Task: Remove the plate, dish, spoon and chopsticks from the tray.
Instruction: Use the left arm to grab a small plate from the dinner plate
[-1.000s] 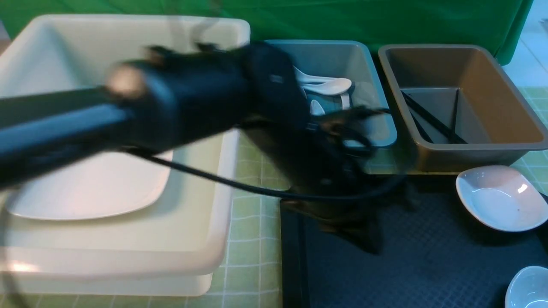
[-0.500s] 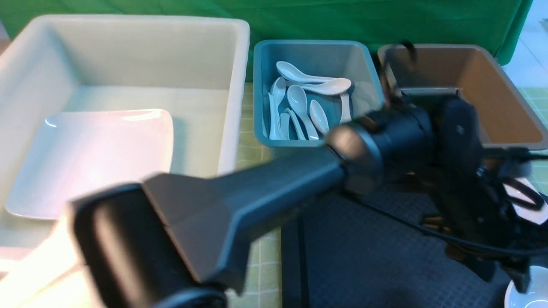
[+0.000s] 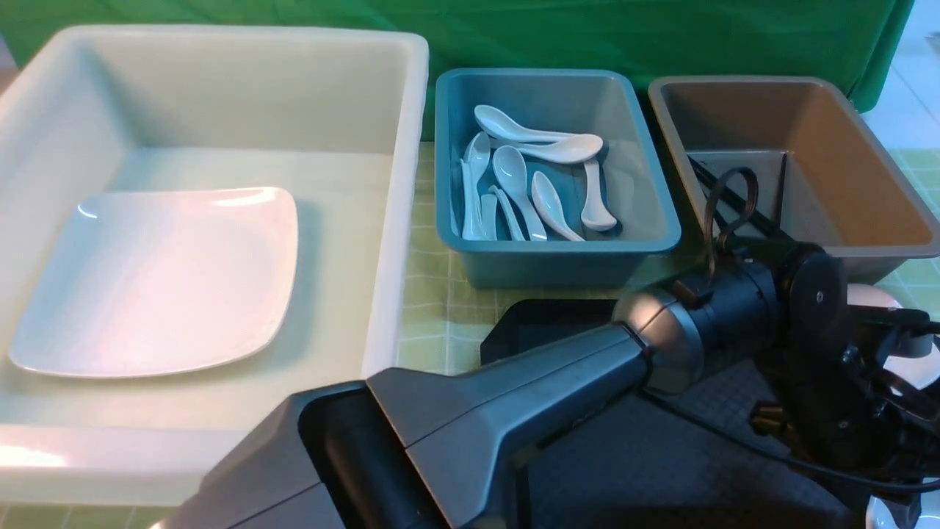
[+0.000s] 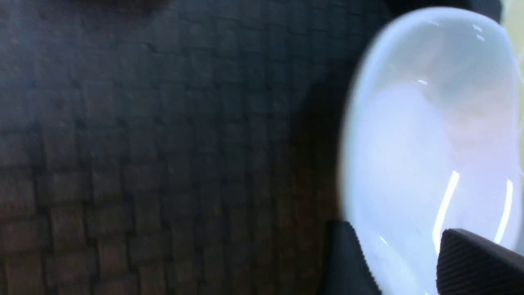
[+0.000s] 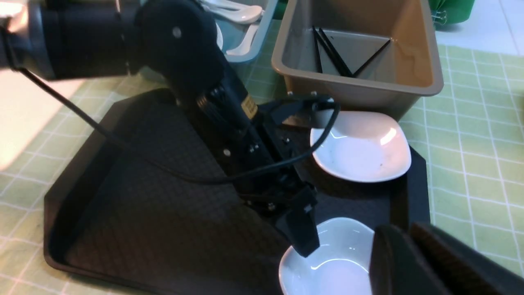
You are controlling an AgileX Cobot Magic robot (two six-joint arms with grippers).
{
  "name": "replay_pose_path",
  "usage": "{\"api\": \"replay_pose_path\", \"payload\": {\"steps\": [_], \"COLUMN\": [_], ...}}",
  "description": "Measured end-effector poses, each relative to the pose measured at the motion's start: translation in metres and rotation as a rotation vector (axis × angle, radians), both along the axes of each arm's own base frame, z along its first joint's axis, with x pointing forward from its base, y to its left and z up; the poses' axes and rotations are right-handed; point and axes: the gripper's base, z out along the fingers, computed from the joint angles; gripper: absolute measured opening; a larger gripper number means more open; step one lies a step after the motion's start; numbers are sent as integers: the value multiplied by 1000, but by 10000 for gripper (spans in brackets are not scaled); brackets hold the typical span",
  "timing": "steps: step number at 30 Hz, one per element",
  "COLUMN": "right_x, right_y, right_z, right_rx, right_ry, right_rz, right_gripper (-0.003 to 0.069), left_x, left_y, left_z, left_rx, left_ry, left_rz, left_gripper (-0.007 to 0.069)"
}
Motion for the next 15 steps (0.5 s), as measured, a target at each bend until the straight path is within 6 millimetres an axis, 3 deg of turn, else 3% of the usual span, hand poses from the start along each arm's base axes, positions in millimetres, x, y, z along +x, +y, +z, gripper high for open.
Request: {"api": "replay_pose_path", "payload": {"steps": [11,15], "right_x": [0,0], "right_y": [0,0], "right_z": [0,0], "right_rx": [1,1], "right_ry": [-3,-3], "right_rz": [0,0], "right_gripper": [51,55], "left_x": [1,2], "left_y": [-7,-8], "left_z": [-23,-25], "left_rx": [-31,-34], "left_ry": [41,63], "left_rz": [29,60], "left_gripper": [295,210]}}
